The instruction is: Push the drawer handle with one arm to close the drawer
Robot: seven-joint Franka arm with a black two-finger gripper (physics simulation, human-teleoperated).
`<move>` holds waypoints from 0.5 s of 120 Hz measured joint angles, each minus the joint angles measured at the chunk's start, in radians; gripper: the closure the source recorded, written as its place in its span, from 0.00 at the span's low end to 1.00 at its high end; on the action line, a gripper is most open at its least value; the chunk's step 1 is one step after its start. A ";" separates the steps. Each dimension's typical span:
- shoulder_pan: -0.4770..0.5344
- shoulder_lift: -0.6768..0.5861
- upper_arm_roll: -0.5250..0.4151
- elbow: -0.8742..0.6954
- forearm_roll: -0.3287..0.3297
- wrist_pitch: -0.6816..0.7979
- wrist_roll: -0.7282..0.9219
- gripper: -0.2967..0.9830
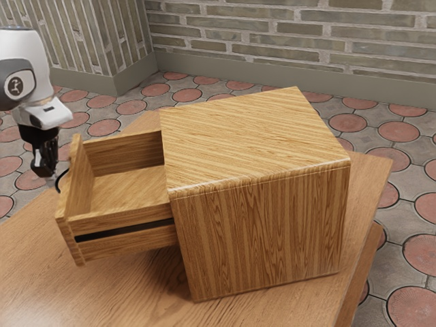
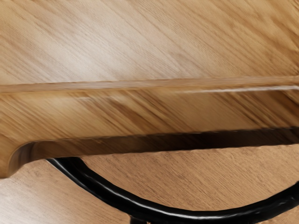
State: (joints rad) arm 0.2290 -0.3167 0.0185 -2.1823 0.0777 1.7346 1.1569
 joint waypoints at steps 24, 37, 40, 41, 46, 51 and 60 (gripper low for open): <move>0.003 -0.053 -0.020 -0.047 -0.017 0.005 0.004 0.85; 0.001 -0.051 -0.039 -0.048 -0.027 0.007 0.005 0.85; 0.000 -0.049 -0.041 -0.046 -0.030 0.007 0.005 0.85; 0.000 -0.049 -0.041 -0.045 -0.031 0.007 0.006 0.85; 0.000 -0.044 -0.043 -0.041 -0.036 0.009 0.006 0.85; 0.000 -0.037 -0.044 -0.038 -0.040 0.011 0.006 0.85; -0.001 -0.026 -0.048 -0.030 -0.045 0.016 0.007 0.85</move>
State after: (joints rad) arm 0.2281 -0.3430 -0.0295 -2.2123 0.0326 1.7503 1.1635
